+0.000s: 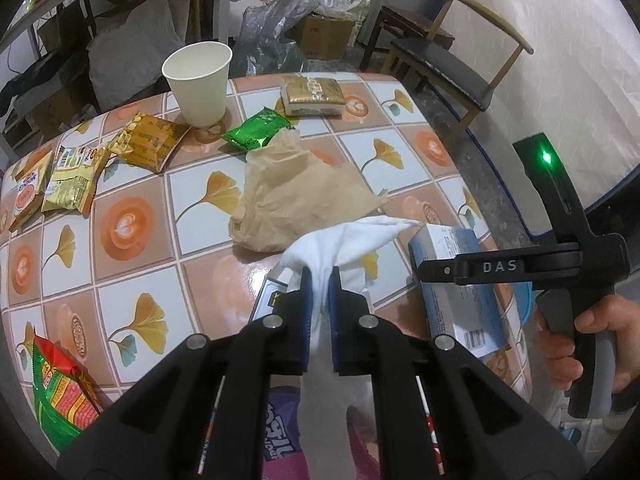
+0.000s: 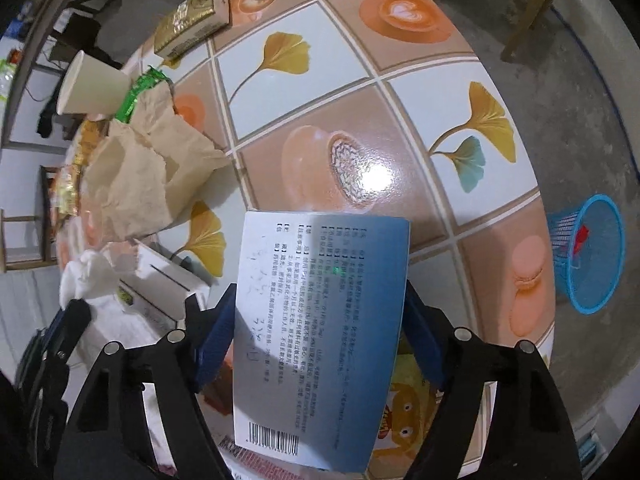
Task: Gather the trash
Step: 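Grasp the white tissue with the left gripper while the right gripper grasps the blue tissue box, then carry the tissue and tissue box over the blue wastebasket and open both grippers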
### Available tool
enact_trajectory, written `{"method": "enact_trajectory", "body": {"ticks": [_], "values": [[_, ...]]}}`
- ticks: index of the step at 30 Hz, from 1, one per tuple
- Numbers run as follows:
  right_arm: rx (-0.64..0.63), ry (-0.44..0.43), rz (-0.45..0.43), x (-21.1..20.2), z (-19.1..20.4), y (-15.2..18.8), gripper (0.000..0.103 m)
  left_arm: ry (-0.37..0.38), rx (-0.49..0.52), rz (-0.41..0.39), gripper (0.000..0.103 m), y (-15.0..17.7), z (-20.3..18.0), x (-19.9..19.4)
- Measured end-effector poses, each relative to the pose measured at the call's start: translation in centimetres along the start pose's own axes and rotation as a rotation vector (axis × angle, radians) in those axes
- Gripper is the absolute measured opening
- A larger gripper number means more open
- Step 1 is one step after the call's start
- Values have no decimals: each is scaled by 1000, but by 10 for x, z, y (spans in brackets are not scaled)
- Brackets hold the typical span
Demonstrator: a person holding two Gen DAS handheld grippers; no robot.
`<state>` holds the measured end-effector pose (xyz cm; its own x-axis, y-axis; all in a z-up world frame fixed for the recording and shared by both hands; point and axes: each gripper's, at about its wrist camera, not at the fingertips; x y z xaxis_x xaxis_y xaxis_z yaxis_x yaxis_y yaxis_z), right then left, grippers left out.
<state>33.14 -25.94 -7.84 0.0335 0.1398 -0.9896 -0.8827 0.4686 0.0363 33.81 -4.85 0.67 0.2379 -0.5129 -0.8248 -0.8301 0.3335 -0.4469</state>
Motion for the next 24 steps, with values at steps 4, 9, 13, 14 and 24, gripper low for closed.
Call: {"method": "enact_trajectory", "body": {"ticks": [4, 9, 13, 14, 24], "values": [[18, -52, -19, -4, -16, 1, 74, 20, -3, -22, 6, -2, -2, -7], [38, -159, -97, -24, -39, 4, 74, 32, 11, -72, 6, -5, -11, -24], [49, -244, -174, -46, -55, 13, 73, 42, 36, -125, 6, -7, -23, -43], [54, -265, -191, -53, -60, 15, 73, 46, 46, -141, 6, -7, -28, -48], [43, -336, -425, -122, -98, 45, 73, 44, 131, -199, 6, -8, -83, -84]]}}
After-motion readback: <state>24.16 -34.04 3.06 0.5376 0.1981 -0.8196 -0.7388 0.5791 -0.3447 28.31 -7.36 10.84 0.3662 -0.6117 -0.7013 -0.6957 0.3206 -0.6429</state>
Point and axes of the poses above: each gripper's, at about its wrist camera, not at the fingertips, and x roughly the way its jaws point, z to its left, y to its underside, and after that the axes turned 8 degrees about y, right-handed
